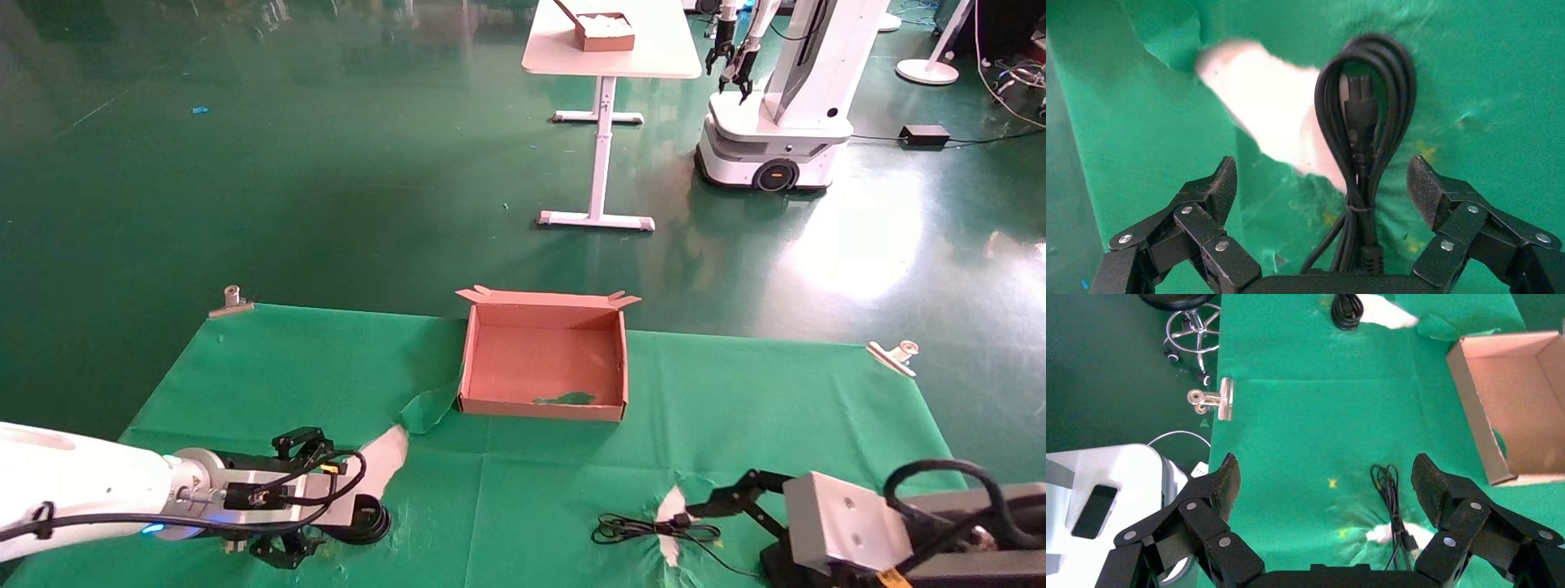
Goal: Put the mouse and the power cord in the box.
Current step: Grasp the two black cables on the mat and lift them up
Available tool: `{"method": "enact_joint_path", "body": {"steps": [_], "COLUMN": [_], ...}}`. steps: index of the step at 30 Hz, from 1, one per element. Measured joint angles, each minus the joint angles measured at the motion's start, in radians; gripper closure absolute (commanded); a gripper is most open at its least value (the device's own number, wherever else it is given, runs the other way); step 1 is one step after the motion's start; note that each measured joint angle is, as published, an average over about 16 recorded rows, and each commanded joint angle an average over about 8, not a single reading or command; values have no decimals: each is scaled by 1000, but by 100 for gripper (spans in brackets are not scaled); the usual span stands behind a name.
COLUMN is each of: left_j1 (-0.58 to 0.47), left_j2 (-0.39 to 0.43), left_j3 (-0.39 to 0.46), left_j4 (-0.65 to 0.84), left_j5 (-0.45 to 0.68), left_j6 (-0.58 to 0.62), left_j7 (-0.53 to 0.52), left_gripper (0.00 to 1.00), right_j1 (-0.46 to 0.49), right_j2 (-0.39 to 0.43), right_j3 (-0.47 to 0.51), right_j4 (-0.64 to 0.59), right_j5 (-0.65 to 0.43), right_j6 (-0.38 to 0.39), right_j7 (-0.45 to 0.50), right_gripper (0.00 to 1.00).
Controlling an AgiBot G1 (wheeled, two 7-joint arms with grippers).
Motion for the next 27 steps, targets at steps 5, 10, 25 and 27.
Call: {"method": "enact_joint_path", "body": {"steps": [5, 10, 25, 27], "left_j1": [-8, -15, -31, -33], "left_j2": [28, 48, 73, 73], "left_j3": [13, 19, 15, 14], "left_j4": [52, 96, 185, 191], "left_j5": [42, 64, 46, 42], "left_j6": [-24, -43, -74, -75], "left_j7": [4, 8, 47, 54], "left_gripper": [0, 0, 0, 0], "right_j1": [0, 3, 23, 36], "right_j2": [5, 6, -10, -26], "right_j3": [-1, -5, -43, -59], "right_j4": [0, 0, -2, -7], "right_j5": [3, 2, -59, -94], "right_j6": [2, 2, -1, -2], "right_j7": [1, 4, 9, 4], "right_gripper": [0, 0, 0, 0]}}
